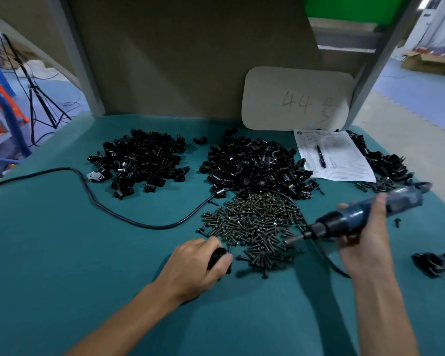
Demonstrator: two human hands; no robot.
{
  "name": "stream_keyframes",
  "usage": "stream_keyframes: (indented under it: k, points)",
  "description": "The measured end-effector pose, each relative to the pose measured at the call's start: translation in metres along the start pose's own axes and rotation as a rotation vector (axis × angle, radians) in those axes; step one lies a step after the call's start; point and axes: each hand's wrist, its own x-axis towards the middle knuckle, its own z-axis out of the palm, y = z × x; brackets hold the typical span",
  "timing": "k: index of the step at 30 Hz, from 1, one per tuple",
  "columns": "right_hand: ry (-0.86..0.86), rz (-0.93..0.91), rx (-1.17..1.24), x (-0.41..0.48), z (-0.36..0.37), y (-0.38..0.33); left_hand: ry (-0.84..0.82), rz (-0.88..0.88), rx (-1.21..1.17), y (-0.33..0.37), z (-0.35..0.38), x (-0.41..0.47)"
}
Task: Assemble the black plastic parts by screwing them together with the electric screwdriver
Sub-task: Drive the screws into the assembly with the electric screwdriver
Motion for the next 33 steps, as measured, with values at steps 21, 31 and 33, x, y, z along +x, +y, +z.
stream_keyframes:
  k: [21, 31, 33]
  points:
    - [-0.124, 0.146, -0.831, 0.037, -0.031, 0.027, 0.028, -0.04, 0.043, 0.004, 0.0, 0.003]
    - [0.079, -0.027, -1.509, 0.034, -0.043, 0.013, 0.036, -0.044, 0.046, 0.0, 0.003, 0.004]
    - [0.082, -0.056, -1.588, 0.034, -0.042, 0.019, 0.038, -0.041, 0.048, 0.0, 0.004, 0.005]
